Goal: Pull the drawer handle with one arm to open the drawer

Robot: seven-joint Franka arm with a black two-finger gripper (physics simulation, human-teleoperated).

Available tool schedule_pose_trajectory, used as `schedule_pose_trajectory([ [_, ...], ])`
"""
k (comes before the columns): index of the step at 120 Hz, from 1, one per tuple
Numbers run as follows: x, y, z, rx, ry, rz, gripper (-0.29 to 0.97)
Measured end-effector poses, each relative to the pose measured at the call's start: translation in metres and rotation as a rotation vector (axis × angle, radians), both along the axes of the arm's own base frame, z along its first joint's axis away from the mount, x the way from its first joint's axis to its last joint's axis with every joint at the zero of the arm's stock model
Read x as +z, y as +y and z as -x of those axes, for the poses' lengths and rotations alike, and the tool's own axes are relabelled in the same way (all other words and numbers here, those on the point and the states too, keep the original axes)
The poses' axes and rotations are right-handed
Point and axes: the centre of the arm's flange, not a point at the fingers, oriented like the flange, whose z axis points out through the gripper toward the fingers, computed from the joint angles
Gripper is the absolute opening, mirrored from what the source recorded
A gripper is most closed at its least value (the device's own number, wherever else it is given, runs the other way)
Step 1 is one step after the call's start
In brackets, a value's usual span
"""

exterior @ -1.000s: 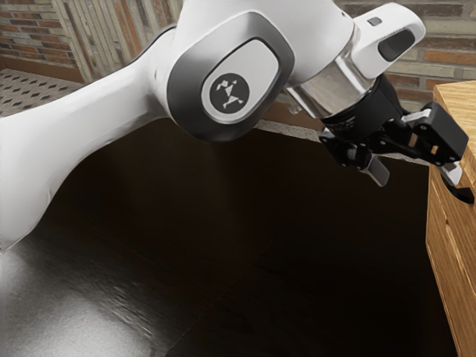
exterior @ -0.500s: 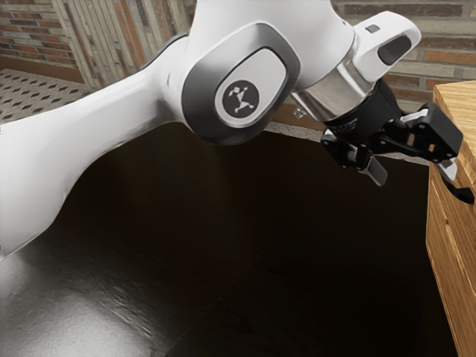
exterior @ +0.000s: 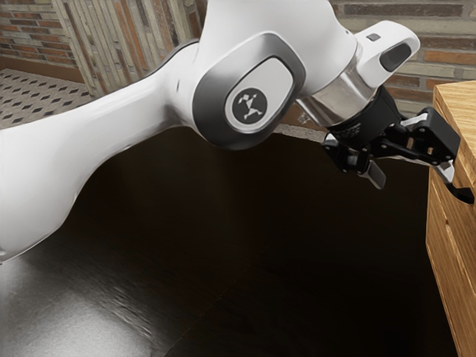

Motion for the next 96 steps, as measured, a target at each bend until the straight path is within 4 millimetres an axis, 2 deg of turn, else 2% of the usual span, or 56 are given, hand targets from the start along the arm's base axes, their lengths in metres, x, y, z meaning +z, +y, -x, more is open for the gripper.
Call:
schedule_pose_trajectory([
  [21, 0.001, 0.001, -0.001, 0.039, 0.005, 0.023, 0.68],
  [50, -0.011, 0.008, -0.009, 0.094, 0.030, 0.039, 0.68],
  [78, -0.010, 0.007, -0.011, 0.119, 0.023, 0.061, 0.68],
  [96, -0.025, 0.003, -0.019, 0.128, 0.039, 0.068, 0.68],
])
